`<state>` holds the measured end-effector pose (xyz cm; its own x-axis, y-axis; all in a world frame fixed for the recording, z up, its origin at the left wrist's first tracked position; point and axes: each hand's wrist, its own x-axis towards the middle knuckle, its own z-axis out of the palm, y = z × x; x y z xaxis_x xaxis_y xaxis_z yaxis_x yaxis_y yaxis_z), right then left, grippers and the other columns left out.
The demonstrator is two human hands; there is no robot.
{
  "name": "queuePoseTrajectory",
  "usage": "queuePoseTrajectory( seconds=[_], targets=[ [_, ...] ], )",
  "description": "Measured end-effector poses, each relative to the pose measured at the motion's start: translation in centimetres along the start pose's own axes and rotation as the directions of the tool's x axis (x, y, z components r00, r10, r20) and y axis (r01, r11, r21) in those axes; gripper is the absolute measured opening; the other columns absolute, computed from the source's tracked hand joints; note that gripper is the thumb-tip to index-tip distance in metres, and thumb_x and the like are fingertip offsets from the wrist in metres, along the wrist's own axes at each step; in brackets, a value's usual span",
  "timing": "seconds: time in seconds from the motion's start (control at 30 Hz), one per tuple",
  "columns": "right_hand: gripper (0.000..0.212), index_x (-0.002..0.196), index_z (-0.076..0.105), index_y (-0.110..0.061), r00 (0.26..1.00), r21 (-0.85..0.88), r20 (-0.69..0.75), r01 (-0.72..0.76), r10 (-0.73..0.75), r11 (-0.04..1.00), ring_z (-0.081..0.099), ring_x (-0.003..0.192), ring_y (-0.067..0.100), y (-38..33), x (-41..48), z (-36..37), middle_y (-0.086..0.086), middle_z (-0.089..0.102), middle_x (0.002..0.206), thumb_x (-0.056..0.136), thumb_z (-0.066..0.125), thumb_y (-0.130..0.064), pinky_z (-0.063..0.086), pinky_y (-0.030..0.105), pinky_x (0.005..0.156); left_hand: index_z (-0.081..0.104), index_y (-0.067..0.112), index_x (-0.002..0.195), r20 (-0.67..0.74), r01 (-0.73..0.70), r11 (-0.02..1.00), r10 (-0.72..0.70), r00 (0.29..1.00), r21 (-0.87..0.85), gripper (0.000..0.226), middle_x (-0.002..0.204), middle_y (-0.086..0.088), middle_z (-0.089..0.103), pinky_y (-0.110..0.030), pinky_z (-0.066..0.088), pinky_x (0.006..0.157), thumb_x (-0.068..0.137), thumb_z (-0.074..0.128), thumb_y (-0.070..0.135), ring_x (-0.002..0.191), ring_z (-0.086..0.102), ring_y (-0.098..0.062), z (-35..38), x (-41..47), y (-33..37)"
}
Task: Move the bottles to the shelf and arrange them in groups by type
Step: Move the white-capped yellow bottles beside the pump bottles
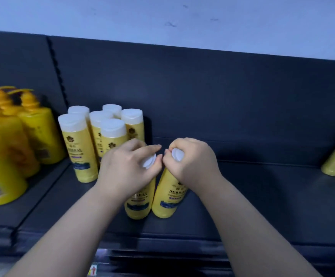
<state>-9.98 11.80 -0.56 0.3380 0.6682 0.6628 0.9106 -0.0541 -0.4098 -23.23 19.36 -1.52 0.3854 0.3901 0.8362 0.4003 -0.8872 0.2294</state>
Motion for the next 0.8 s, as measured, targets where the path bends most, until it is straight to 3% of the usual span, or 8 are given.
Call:
queuePoseTrajectory(
  seconds=[0.17,0.33,0.5,0.63,0.8],
  targets=[
    [0.025,0.063,0.059,-0.016,0.997,0.005,-0.043,0.057,-0.057,0.998,0.049,0.056,0.018,-1.1,1.0,2.2,-0.003,0.052,0.058,0.074,0.05,-0.037,0.041,0.027,0.049,0.077,0.024,0.086,-0.024,0.118,0.987,-0.116,0.993,0.112,0.031,0.074,0.003,0.066,-0.025,0.044,0.043,0.08,0.054,0.044,0.058,0.062,-0.022,0.0,0.0,-1.9],
    [0.021,0.084,0.062,-0.022,0.975,-0.036,0.205,-0.073,0.079,0.997,0.055,0.082,0.018,-0.3,3.4,2.5,-0.003,0.06,0.084,0.085,0.052,-0.04,0.046,0.033,0.075,0.077,0.024,0.085,-0.011,0.183,0.962,-0.184,0.983,0.204,0.034,0.075,0.0,0.067,-0.026,0.045,0.044,0.079,0.05,0.045,0.057,0.062,-0.026,1.5,1.1,-2.2],
    [0.023,0.084,0.067,-0.022,0.982,0.002,0.185,0.027,-0.027,1.0,0.057,0.078,0.021,0.1,4.4,3.7,-0.002,0.062,0.081,0.083,0.054,-0.04,0.046,0.031,0.069,0.078,0.023,0.086,-0.049,0.227,0.944,-0.222,0.974,0.24,0.035,0.078,0.001,0.068,-0.023,0.043,0.048,0.081,0.05,0.044,0.06,0.064,-0.023,2.1,1.5,-3.0],
    [0.025,0.072,0.071,-0.021,0.997,0.112,0.054,0.05,-0.056,0.992,0.058,0.064,0.024,1.0,5.5,5.4,-0.001,0.063,0.067,0.072,0.054,-0.039,0.05,0.03,0.058,0.078,0.022,0.085,-0.074,0.226,0.938,-0.215,0.974,0.263,0.031,0.077,0.0,0.069,-0.022,0.043,0.049,0.081,0.053,0.041,0.06,0.064,-0.022,2.7,1.7,-3.3],
    [0.027,0.065,0.069,-0.016,0.99,0.169,-0.038,0.144,-0.139,0.975,0.058,0.057,0.024,1.5,6.4,6.9,0.001,0.061,0.06,0.073,0.053,-0.036,0.049,0.032,0.052,0.077,0.025,0.088,-0.073,0.25,0.93,-0.239,0.968,0.27,0.028,0.08,0.0,0.069,-0.022,0.043,0.049,0.081,0.056,0.041,0.062,0.064,-0.021,2.8,2.0,-4.0]
  ],
)
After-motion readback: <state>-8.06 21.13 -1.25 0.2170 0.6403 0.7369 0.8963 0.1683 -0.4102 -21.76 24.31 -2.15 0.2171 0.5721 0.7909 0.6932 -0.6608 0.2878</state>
